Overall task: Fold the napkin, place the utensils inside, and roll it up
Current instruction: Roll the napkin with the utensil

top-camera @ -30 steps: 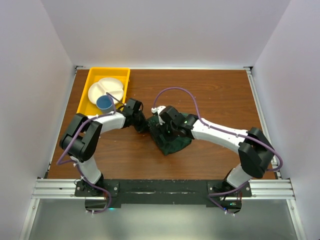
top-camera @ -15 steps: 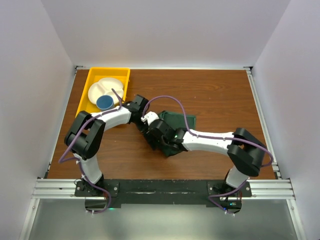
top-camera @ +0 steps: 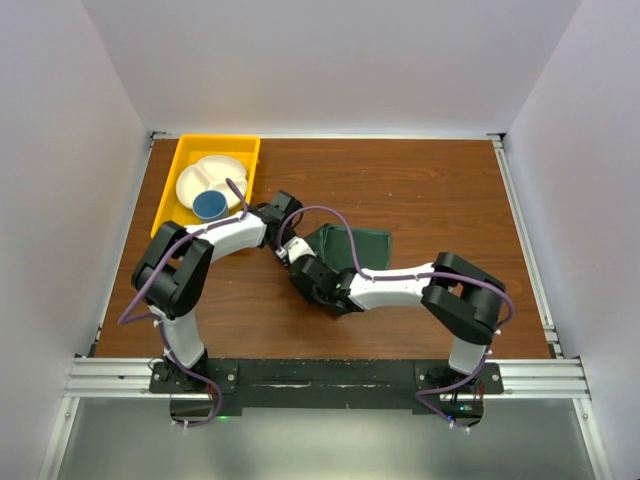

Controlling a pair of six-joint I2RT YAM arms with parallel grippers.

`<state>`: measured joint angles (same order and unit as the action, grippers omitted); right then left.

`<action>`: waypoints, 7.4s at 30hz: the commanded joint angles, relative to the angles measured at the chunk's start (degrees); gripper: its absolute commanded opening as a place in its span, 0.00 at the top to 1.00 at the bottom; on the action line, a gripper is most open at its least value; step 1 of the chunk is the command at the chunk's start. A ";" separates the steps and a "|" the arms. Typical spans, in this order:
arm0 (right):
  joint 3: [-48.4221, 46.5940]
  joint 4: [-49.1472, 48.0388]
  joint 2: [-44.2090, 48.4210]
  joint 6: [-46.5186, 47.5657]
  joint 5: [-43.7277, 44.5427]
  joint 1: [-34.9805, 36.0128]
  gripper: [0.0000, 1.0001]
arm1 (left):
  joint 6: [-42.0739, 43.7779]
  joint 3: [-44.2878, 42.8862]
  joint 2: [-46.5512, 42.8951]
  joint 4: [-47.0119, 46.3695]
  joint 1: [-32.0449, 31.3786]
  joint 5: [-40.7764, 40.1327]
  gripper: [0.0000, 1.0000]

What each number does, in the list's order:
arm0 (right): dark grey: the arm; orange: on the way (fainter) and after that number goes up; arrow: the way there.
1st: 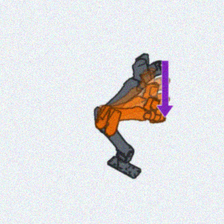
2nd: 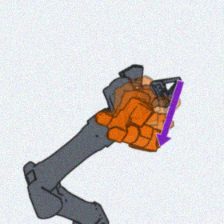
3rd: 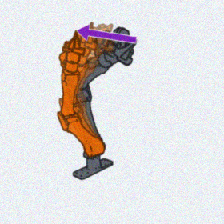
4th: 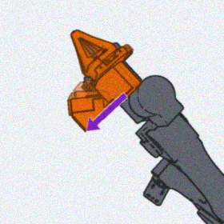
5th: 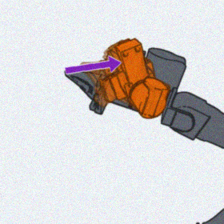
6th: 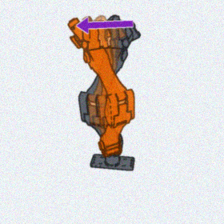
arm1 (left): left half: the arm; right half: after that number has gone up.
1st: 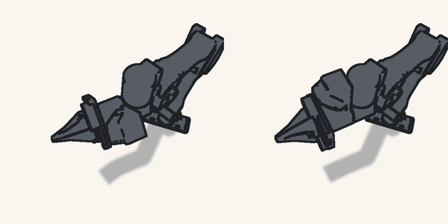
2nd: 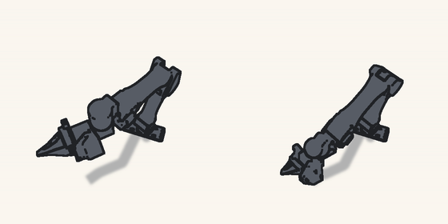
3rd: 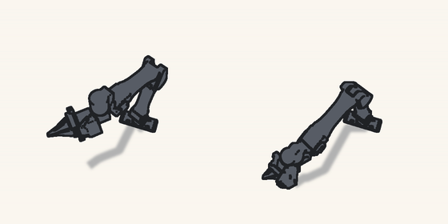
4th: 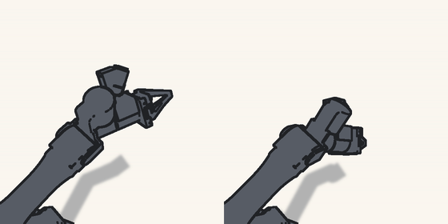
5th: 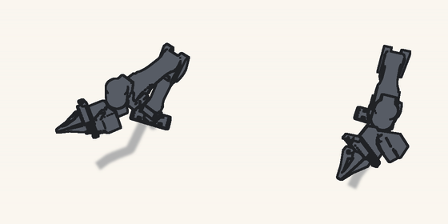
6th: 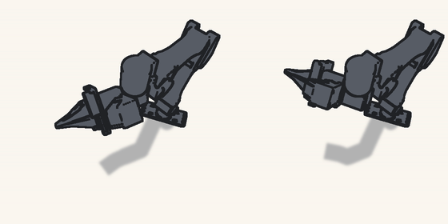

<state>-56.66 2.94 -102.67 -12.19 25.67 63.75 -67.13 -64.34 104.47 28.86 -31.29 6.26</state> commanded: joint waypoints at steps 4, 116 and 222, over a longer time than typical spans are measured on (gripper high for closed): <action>0.32 -1.01 -3.32 -0.38 7.99 1.38 0.67 | -2.04 -2.19 1.09 3.65 -0.18 2.17 1.00; 7.87 24.57 14.34 -6.53 -36.23 -31.23 0.37 | 18.27 21.88 15.15 -47.32 3.43 17.20 1.00; 1.83 4.86 -11.69 -9.72 -68.75 -37.82 0.88 | 22.74 26.28 9.88 -58.31 5.54 22.31 1.00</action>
<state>-53.56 -8.64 -116.68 -29.21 -57.87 25.87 -51.57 -39.88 109.89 -38.13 -25.80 34.41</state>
